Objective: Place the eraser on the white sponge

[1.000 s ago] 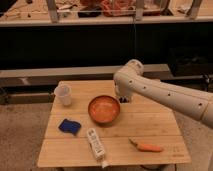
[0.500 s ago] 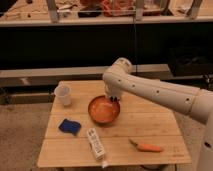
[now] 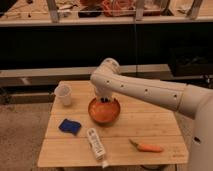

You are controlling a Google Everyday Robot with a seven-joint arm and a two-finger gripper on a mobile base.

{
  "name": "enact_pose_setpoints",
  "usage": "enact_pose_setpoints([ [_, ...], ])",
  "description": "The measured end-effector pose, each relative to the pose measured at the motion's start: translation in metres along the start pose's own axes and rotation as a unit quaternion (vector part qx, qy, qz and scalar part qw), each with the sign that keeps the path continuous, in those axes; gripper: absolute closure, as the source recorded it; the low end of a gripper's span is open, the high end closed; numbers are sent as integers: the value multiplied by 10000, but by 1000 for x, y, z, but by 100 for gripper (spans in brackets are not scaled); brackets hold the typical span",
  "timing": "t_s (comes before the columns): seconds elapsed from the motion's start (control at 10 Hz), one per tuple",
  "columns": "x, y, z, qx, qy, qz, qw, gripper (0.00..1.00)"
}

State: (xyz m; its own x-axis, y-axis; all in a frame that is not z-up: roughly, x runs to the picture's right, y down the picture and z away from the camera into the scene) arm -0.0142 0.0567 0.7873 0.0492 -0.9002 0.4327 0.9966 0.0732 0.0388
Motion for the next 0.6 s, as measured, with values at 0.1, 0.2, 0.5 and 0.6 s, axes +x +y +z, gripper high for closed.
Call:
enact_pose_setpoints([
  [0.1, -1, -2, 0, 1, 10, -59, 10000, 96],
  [0.2, -6, -6, 0, 8, 14, -144, 9999, 96],
  [0.5, -14, -45, 3, 56, -30, -411, 9991, 96],
  [0.6, -19, -53, 4, 60, -50, -494, 9987, 96],
])
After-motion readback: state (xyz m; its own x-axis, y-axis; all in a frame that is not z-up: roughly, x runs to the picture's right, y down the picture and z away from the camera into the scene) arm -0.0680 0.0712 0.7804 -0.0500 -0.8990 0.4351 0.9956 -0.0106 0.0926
